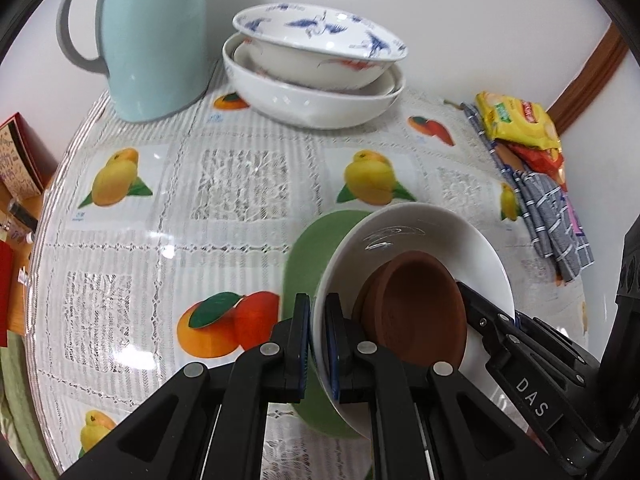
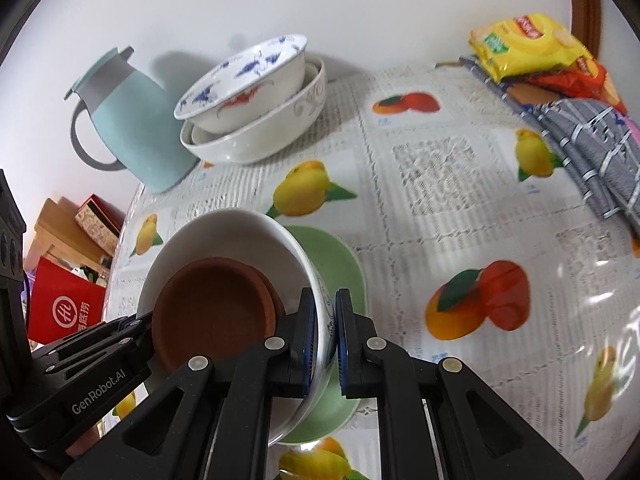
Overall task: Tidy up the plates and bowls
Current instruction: 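Lift the white bowl with both grippers and carry it over the light green plate, then lower the white bowl onto the light green plate and open both grippers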
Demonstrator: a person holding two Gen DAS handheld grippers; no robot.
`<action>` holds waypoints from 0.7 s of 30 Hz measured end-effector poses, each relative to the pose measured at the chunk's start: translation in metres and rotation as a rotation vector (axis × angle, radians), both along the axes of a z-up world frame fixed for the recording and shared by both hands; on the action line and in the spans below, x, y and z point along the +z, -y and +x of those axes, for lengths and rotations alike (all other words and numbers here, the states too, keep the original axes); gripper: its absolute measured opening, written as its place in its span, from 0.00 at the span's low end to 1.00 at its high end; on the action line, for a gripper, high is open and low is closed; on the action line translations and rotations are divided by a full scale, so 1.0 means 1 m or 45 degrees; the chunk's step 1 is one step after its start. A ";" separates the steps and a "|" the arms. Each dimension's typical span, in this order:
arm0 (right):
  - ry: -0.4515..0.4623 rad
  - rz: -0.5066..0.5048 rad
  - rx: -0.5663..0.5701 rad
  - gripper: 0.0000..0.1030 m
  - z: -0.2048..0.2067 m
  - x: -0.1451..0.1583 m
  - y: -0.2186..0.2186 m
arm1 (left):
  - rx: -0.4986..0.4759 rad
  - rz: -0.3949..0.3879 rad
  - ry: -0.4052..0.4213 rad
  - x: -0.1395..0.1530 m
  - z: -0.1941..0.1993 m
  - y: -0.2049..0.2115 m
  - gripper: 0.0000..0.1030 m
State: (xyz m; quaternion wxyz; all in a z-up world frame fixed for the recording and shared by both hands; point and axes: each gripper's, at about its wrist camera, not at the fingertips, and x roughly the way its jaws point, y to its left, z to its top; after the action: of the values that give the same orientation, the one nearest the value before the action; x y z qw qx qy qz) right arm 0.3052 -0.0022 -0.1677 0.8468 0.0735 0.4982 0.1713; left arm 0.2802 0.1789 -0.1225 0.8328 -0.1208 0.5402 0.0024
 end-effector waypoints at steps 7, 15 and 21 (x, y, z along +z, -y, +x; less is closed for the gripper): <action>-0.022 0.003 0.031 0.10 0.007 -0.012 -0.006 | -0.002 0.012 0.017 -0.004 0.005 -0.002 0.08; -0.037 0.007 0.086 0.14 0.012 -0.011 -0.006 | -0.037 0.017 0.048 -0.004 0.005 -0.003 0.11; -0.004 -0.042 0.097 0.26 0.010 -0.005 -0.005 | -0.042 0.002 0.054 0.001 0.000 -0.005 0.11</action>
State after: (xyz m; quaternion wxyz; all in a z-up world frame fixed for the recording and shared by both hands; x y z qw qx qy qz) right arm 0.3149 0.0026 -0.1726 0.8400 0.0408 0.5046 0.1951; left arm 0.2798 0.1838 -0.1217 0.8442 -0.1111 0.5242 -0.0135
